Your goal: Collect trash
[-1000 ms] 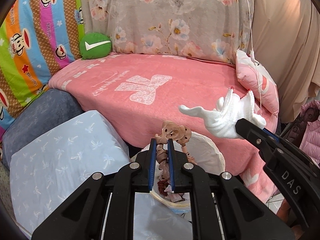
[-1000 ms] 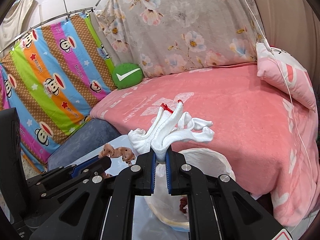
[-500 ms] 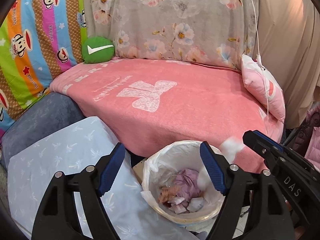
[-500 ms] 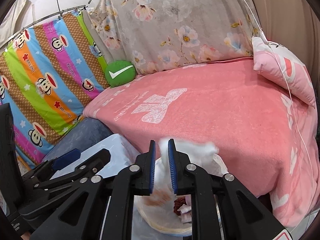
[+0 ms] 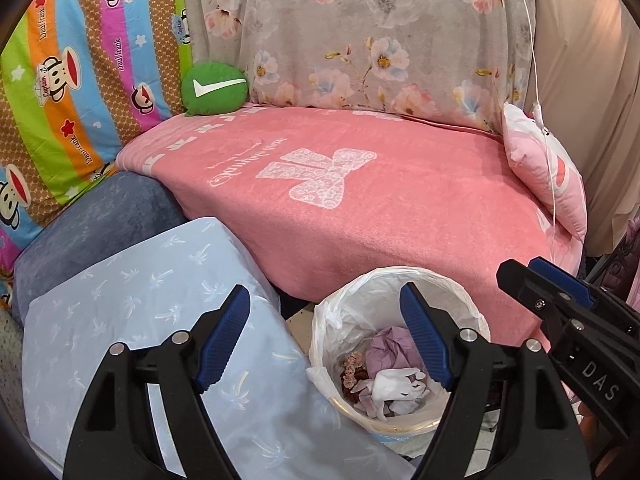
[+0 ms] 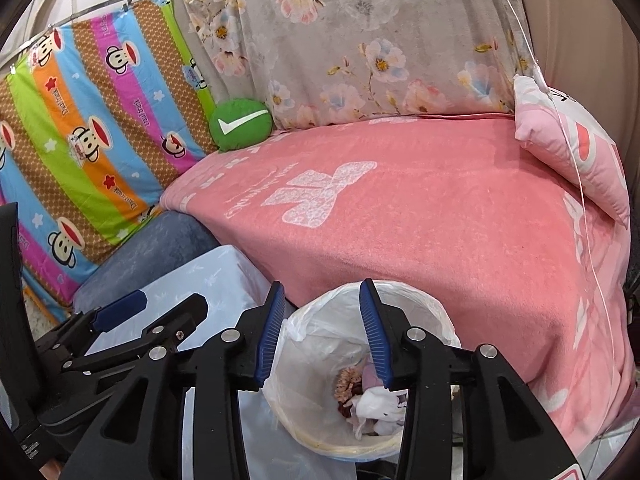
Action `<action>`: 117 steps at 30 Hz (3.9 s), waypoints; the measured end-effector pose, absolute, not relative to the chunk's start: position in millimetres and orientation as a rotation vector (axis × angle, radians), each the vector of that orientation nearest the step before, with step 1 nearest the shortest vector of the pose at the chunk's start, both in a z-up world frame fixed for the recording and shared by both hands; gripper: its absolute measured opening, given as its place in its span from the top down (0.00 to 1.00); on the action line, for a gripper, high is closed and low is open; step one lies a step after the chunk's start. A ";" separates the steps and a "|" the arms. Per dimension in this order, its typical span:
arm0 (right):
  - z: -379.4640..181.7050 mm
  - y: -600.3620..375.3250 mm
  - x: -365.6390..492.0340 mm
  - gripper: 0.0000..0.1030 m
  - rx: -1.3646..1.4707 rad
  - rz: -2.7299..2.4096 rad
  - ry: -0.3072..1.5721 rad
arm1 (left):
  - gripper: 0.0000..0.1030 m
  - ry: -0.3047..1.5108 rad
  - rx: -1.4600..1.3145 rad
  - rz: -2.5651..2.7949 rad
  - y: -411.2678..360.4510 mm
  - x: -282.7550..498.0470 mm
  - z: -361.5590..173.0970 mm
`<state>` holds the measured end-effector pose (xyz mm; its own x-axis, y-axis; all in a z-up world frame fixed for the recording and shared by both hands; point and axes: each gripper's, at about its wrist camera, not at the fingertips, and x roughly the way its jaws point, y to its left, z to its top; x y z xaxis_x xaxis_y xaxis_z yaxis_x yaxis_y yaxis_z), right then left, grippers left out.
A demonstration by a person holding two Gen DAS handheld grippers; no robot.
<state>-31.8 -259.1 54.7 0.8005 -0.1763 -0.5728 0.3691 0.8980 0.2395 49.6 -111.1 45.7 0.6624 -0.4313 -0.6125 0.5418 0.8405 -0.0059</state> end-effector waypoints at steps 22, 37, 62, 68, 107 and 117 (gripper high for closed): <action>29.4 -210.6 -59.5 0.46 0.167 -0.348 0.698 | 0.15 0.680 0.199 -0.438 -69.1 29.6 21.5; 10.5 -208.3 -64.1 0.30 0.161 -0.364 0.742 | 0.12 0.703 0.210 -0.397 -62.5 23.3 4.1; -14.8 -219.7 -74.3 0.05 0.182 -0.417 0.785 | 0.07 0.750 0.220 -0.374 -65.6 21.6 -18.3; -20.3 -216.5 -76.6 0.05 0.154 -0.420 0.799 | 0.07 0.750 0.232 -0.384 -69.7 18.2 -22.0; -34.4 -216.6 -82.3 0.05 0.135 -0.441 0.842 | 0.07 0.792 0.264 -0.372 -80.1 12.6 -33.9; -34.4 -217.1 -82.1 0.05 0.135 -0.441 0.843 | 0.07 0.792 0.266 -0.376 -81.2 12.2 -33.8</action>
<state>-82.1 -217.1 -34.4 0.5813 -0.3235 -0.7466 0.4291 0.9015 -0.0566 12.2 -81.2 -33.8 0.6414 -0.2275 -0.7327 0.4242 0.9009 0.0916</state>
